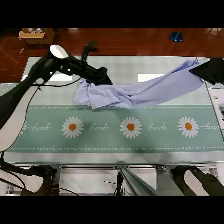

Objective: Fold the shirts.

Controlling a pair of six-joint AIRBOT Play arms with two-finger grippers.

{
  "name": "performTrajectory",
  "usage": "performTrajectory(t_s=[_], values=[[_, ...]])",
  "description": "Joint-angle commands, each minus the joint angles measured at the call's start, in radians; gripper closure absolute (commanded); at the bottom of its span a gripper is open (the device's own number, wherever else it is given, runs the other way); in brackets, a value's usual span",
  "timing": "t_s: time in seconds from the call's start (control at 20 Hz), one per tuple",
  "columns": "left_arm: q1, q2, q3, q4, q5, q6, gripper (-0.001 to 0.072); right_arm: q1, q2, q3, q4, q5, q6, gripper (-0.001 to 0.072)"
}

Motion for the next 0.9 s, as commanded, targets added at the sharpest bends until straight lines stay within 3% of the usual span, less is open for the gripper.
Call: performTrajectory(t_s=[0.0, 0.3, 0.65, 0.85], values=[[-0.103, -0.016, 0.000, -0.001, 0.056, -0.002, 0.0680, -0.001, 0.077, 0.001, -0.002, 0.059, 0.066, 0.0688], [-0.239, -0.098, 0.000, -0.010, 0.073, -0.044, 0.0681, -0.001, 0.162, 0.001, -0.002, 0.098, 0.121, 0.0688], [-0.435, -0.206, 0.001, -0.185, 0.190, -0.037, 0.0681, -0.001, 0.222, 0.001, 0.000, 0.098, 0.151, 0.0688], [-0.409, -0.200, 0.001, -0.186, 0.222, -0.016, 0.0683, -0.001, 0.232, 0.001, -0.014, 0.104, 0.151, 0.0688]])
